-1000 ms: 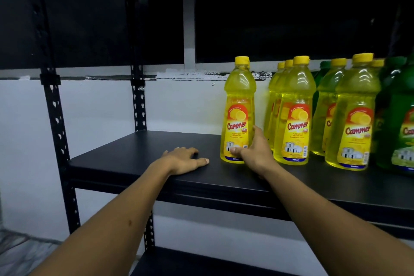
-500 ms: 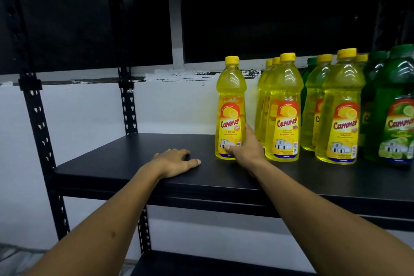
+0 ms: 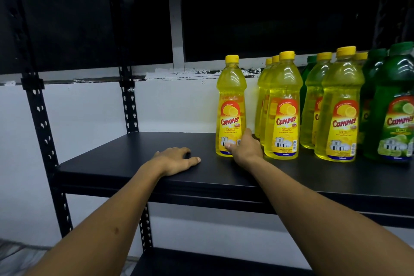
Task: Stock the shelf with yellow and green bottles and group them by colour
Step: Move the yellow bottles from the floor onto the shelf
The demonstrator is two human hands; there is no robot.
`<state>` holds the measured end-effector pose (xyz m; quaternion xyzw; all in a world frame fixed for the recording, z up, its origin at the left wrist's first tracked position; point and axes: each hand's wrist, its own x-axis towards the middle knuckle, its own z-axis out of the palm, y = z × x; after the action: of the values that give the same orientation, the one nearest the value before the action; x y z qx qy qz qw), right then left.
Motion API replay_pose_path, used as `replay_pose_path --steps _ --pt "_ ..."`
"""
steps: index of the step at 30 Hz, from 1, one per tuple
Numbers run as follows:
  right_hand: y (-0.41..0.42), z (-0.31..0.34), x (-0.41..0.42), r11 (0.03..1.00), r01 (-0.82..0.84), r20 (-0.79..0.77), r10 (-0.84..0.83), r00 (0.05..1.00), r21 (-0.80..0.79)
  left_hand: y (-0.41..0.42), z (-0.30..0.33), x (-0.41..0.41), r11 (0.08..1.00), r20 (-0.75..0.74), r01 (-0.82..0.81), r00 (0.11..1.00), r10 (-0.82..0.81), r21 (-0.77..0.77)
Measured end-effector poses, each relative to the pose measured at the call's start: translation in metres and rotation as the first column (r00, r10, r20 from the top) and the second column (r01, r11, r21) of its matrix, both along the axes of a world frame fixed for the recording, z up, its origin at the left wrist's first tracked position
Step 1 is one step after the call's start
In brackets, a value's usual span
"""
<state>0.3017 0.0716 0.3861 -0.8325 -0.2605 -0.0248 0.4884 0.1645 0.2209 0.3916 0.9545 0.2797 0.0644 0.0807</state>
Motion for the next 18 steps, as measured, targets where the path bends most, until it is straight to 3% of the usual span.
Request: replay_pose_path --steps 11,14,18 --pt "-0.008 0.001 -0.004 0.999 0.026 -0.023 -0.025 0.999 0.043 -0.001 0.000 -0.002 1.000 0.029 0.017 0.999 -0.017 -0.020" --pt "-0.018 0.004 -0.010 0.994 0.100 0.074 -0.104 0.992 0.048 -0.005 0.004 -0.002 0.999 0.028 0.045 0.999 -0.045 0.028" --pt "-0.047 0.009 -0.014 0.943 0.210 0.292 -0.284 0.913 0.259 -0.022 0.004 0.015 0.996 0.052 0.071 0.996 -0.074 0.056"
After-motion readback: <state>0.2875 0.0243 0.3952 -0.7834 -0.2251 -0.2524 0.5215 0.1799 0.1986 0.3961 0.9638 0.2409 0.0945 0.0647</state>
